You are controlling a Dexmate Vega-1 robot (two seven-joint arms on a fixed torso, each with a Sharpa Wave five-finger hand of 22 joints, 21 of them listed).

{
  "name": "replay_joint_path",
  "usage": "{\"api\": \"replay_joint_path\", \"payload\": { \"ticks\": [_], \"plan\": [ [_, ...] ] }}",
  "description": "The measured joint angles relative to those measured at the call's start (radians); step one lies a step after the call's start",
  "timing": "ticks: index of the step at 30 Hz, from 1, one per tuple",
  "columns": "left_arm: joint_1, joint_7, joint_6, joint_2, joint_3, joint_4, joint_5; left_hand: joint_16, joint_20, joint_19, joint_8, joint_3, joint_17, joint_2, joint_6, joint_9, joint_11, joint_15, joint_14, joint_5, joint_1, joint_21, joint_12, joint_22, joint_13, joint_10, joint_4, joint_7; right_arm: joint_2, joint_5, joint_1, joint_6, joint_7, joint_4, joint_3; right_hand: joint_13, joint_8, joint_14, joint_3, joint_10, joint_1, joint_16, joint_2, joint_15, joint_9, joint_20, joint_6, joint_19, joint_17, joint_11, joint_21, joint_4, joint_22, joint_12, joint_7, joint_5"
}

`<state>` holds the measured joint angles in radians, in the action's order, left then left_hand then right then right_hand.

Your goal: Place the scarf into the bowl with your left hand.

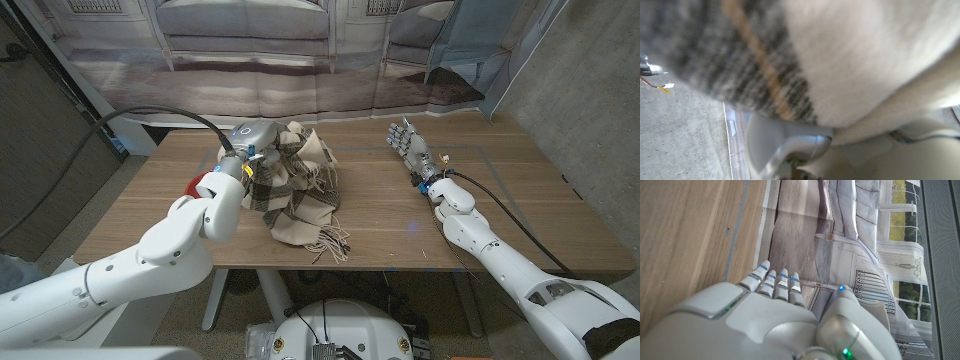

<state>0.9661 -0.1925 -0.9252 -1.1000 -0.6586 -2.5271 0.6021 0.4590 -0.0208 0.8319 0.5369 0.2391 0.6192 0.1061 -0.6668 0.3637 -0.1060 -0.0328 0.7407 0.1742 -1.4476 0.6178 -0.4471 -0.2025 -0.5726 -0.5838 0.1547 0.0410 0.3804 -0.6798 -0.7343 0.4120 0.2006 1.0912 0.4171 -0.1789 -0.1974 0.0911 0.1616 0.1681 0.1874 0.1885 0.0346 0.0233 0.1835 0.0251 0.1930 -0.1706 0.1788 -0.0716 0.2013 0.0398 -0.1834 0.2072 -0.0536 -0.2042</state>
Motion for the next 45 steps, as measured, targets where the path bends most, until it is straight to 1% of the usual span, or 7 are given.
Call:
{"api": "replay_joint_path", "payload": {
  "ticks": [1, 5, 6, 13, 21, 36, 45],
  "plan": [
    [0.009, -0.004, -0.005, -0.008, 0.014, -0.012, -0.003, 0.0, 0.0, 0.0, 0.0, 0.001, 0.0, 0.0, 0.0, 0.0, -0.002, 0.0, 0.0, 0.0, 0.0, 0.0, 0.0, 0.0, 0.0, -0.001, 0.0, 0.0, 0.0, 0.001, 0.0, 0.0, 0.0, 0.0, 0.0, 0.0, 0.0, 0.0, 0.0, 0.0, 0.0, 0.0, 0.0, 0.0, 0.0, 0.0, 0.0, 0.0, 0.0, 0.0, 0.0, 0.0, 0.0, 0.0, 0.0, 0.0],
    [0.009, -0.012, -0.011, -0.008, 0.014, -0.012, -0.013, 0.0, 0.0, 0.0, 0.0, 0.001, 0.004, 0.0, 0.0, 0.001, -0.001, 0.0, 0.0, 0.0, 0.0, 0.004, 0.0, 0.0, -0.002, -0.001, 0.001, 0.0, 0.0, 0.001, 0.003, 0.0, 0.0, 0.0, 0.0, 0.0, 0.0, 0.0, 0.0, 0.0, 0.0, 0.0, 0.0, 0.0, 0.0, 0.0, 0.0, 0.0, 0.0, 0.0, 0.0, 0.0, 0.0, 0.0, 0.0, 0.0],
    [0.017, -0.015, -0.014, -0.016, 0.035, -0.023, -0.017, 0.0, 0.0, 0.0, 0.0, 0.001, 0.005, 0.0, 0.0, 0.001, -0.001, 0.0, 0.0, 0.0, 0.0, 0.005, 0.0, 0.0, -0.004, -0.001, 0.001, 0.0, 0.0, 0.001, 0.004, -0.001, 0.001, 0.0, 0.001, 0.0, 0.0, 0.0, 0.0, 0.0, 0.0, 0.0, 0.0, 0.0, 0.0, 0.0, 0.0, 0.0, 0.0, 0.0, 0.0, 0.0, 0.0, 0.0, 0.0, 0.0],
    [0.027, -0.031, -0.028, -0.026, 0.062, -0.039, -0.029, 0.0, 0.0, 0.0, 0.0, 0.004, 0.009, 0.0, -0.004, -0.003, 0.002, 0.0, 0.0, 0.0, 0.0, 0.011, 0.004, 0.0, -0.009, -0.005, -0.001, -0.004, 0.0, 0.001, 0.009, -0.005, 0.006, -0.004, 0.001, 0.0, 0.0, 0.0, 0.0, 0.0, 0.0, 0.0, 0.0, 0.0, 0.0, -0.004, 0.0, -0.004, 0.0, 0.0, 0.0, 0.0, 0.0, 0.0, 0.0, 0.0],
    [0.052, -0.064, -0.054, -0.036, 0.107, -0.061, -0.047, -0.001, -0.002, -0.001, 0.004, 0.004, 0.015, 0.0, -0.009, -0.005, -0.003, 0.002, 0.002, 0.0, 0.0, 0.019, 0.004, 0.0, -0.014, -0.011, -0.002, -0.002, -0.003, 0.001, 0.017, -0.007, 0.012, -0.013, 0.002, 0.0, 0.0, 0.004, 0.0, 0.004, 0.0, 0.0, 0.0, 0.004, 0.0, -0.004, 0.0, -0.004, 0.0, 0.004, 0.0, 0.0, 0.0, 0.0, 0.0, 0.0],
    [0.082, -0.094, -0.1, -0.062, 0.165, -0.093, -0.062, -0.003, -0.005, -0.005, 0.004, 0.006, 0.023, -0.001, -0.016, -0.004, -0.002, 0.002, 0.008, -0.001, -0.001, 0.034, 0.004, 0.0, -0.023, -0.02, 0.0, -0.005, -0.004, 0.001, 0.024, -0.014, 0.016, -0.022, 0.003, 0.0, 0.0, 0.009, 0.0, 0.007, 0.0, 0.0, 0.0, 0.002, 0.0, -0.004, 0.0, -0.004, 0.0, 0.0, 0.0, 0.0, 0.0, 0.0, 0.0, 0.0],
    [0.128, -0.139, -0.128, -0.074, 0.224, -0.111, -0.083, 0.0, -0.007, -0.007, 0.004, 0.011, 0.028, -0.001, -0.026, -0.004, -0.007, 0.002, 0.008, -0.001, -0.001, 0.041, 0.004, 0.001, -0.028, -0.025, 0.0, -0.004, -0.004, 0.001, 0.028, -0.019, 0.017, -0.028, 0.006, 0.0, 0.0, 0.009, -0.004, 0.007, 0.0, 0.0, 0.0, 0.002, 0.0, -0.004, 0.0, -0.004, 0.0, 0.0, 0.0, 0.004, 0.0, 0.0, 0.0, 0.0]
  ]
}}
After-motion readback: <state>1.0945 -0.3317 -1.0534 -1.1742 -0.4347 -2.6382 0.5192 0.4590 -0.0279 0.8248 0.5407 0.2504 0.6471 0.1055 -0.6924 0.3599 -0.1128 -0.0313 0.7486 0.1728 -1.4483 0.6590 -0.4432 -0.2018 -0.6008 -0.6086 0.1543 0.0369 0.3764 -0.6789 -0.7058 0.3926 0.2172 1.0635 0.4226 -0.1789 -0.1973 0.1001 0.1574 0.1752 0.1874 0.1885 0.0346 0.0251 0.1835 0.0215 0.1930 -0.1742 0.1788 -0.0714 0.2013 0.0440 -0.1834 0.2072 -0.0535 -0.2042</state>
